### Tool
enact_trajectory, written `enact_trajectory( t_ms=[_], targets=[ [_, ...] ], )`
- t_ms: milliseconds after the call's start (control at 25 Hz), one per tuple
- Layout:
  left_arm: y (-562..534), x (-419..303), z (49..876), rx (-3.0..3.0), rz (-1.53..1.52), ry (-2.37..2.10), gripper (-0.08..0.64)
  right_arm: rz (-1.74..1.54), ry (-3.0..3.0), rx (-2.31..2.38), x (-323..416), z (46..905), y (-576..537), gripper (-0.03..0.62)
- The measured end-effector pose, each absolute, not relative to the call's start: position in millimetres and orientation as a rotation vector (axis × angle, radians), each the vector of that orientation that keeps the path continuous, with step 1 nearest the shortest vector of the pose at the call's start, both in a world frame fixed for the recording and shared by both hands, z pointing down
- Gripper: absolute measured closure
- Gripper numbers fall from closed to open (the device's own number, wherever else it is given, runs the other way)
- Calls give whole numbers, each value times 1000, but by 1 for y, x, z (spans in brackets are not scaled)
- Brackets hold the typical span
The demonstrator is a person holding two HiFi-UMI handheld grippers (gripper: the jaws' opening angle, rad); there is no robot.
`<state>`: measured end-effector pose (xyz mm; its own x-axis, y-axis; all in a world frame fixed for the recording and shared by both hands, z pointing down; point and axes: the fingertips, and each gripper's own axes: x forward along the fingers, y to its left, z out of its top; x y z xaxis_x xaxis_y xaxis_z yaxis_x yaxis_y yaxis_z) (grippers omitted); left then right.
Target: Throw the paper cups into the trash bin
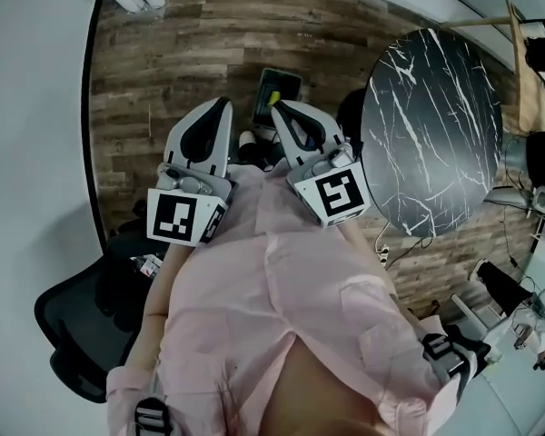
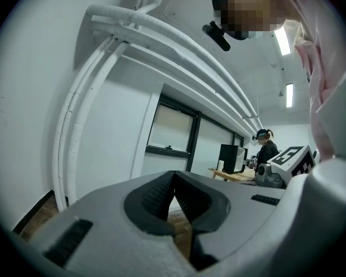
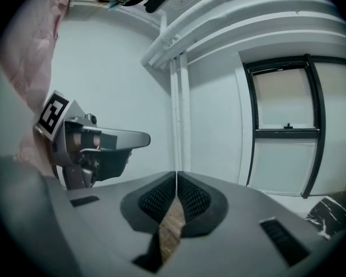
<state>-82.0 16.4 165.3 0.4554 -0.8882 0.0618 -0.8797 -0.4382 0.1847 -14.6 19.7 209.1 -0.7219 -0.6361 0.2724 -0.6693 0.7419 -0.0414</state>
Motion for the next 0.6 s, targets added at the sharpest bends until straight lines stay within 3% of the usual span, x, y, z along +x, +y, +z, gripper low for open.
enact_trajectory(
  t_ms=[600],
  targets=[
    [8,-70,176,2503,19,-1496,545,179,-2706,874,-27,214,24,561]
  ],
)
